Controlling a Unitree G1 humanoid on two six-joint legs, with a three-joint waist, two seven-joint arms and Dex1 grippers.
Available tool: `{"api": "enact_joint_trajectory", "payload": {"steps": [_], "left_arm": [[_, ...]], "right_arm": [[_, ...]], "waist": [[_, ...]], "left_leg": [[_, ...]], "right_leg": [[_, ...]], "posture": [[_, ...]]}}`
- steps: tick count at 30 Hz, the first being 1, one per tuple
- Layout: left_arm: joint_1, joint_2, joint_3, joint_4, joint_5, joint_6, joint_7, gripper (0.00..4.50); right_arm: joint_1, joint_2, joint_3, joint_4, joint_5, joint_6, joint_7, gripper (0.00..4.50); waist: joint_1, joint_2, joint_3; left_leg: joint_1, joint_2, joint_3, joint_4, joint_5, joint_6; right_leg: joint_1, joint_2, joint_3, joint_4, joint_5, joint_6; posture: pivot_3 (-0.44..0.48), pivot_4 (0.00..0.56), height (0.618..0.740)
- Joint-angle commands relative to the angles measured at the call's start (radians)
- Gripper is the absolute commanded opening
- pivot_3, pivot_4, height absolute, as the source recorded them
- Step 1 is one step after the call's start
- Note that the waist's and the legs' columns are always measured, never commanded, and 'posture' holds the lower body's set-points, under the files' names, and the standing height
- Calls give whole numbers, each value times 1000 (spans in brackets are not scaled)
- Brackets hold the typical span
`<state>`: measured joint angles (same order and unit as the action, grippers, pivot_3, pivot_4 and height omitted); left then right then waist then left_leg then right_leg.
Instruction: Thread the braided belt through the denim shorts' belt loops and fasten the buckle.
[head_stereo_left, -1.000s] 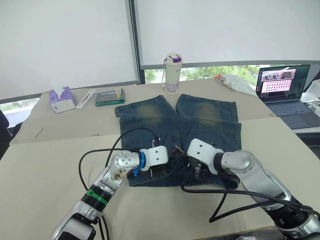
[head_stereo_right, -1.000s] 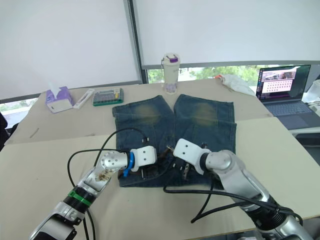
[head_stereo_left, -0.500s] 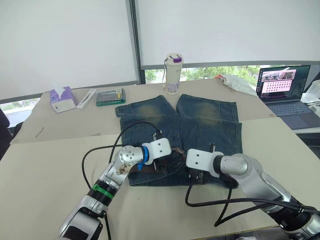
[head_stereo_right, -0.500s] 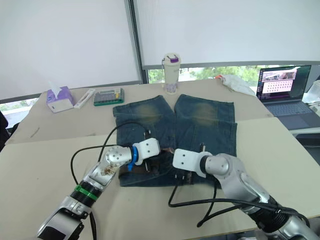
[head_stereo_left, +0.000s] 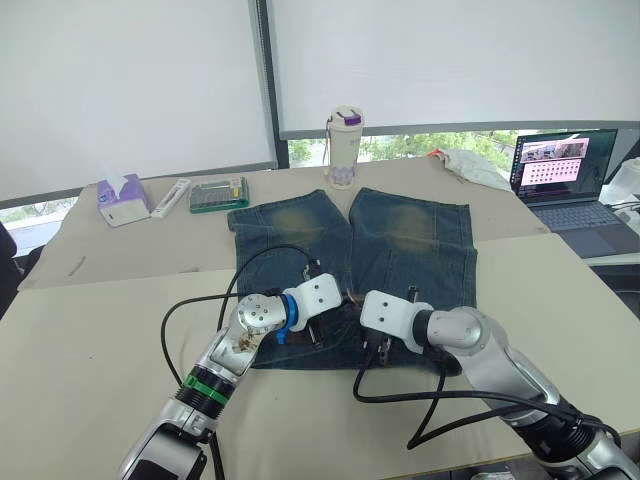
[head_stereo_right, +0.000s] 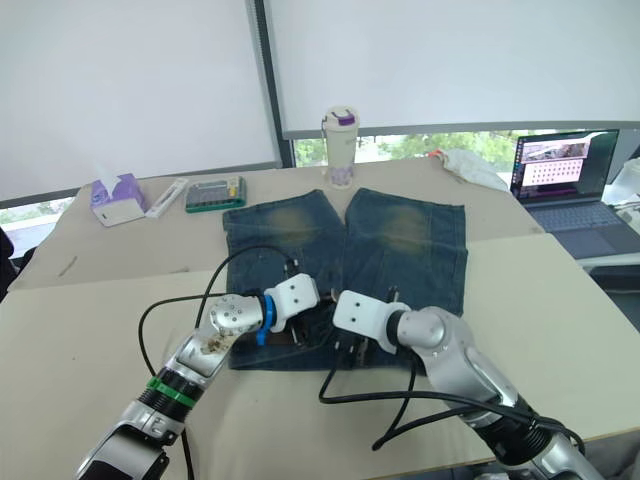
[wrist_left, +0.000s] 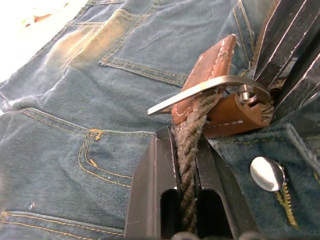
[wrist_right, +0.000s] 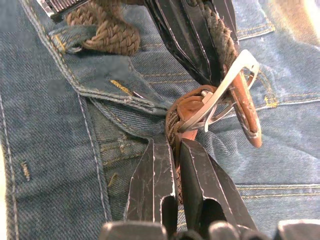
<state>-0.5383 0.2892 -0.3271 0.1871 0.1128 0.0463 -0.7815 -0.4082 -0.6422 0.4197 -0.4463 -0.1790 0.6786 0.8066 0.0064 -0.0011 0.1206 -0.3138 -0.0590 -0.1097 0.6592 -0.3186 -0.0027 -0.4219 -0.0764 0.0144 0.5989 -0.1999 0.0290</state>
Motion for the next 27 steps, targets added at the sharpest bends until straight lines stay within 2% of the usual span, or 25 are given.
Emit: {"api": "enact_joint_trajectory", "payload": {"steps": [1, 2, 5, 10, 17, 22, 24, 27], "left_arm": [[-1, -14, -4, -59, -46, -44, -33, 0], [2, -13, -3, -60, -48, -44, -36, 0], [4, -7, -4, -52, -48, -54, -41, 0], [5, -4, -9, -49, -58, -53, -57, 0], [-8, -7, -11, -34, -57, -54, -71, 0], [-17, -10, -13, -26, -53, -59, -73, 0], [-15, -11, -12, -33, -53, -57, -71, 0], [-13, -12, -11, -39, -51, -56, -67, 0]], "right_arm": [[26, 18, -51, -79, 89, 47, 40, 434], [40, 15, -80, -106, 119, 68, 51, 899], [65, -14, -181, -166, 165, 110, 53, 1872], [32, -64, -318, -253, 270, 193, 69, 1872], [-48, -133, -189, -148, 142, 43, 2, 1872], [-84, -125, -104, -81, 94, -45, 9, 1872], [-94, -130, -74, -55, 67, -80, 18, 1359], [-99, -142, -52, -30, 39, -119, 32, 345]], "waist": [[2, 0, 0], [3, 0, 0], [5, 0, 0], [6, 0, 0], [6, 0, 0], [6, 0, 0], [6, 0, 0], [6, 0, 0]], "left_leg": [[0, 0, 0, 0, 0, 0], [0, 0, 0, 0, 0, 0], [-1, 0, 0, 0, 0, 0], [-1, 0, 0, 1, -1, 2], [-1, -1, 1, 1, -1, 2], [-1, 0, 1, 1, -1, 2], [-1, 0, 1, 1, -1, 2], [-1, 0, 1, 1, -1, 2]], "right_leg": [[0, 0, 0, 0, 0, 0], [0, 0, 0, 0, 0, 0], [0, -1, 0, 0, 0, 0], [1, 0, 0, -1, 0, 0], [1, -1, 0, -1, 0, 1], [0, -1, 0, -1, 0, 1], [0, -1, 0, -1, 0, 1], [0, -1, 0, -2, 0, 1]], "posture": [[0, 150, 740], [0, 150, 740], [0, 150, 740], [0, 150, 740], [0, 150, 740], [0, 150, 740], [0, 150, 740], [0, 150, 740]]}}
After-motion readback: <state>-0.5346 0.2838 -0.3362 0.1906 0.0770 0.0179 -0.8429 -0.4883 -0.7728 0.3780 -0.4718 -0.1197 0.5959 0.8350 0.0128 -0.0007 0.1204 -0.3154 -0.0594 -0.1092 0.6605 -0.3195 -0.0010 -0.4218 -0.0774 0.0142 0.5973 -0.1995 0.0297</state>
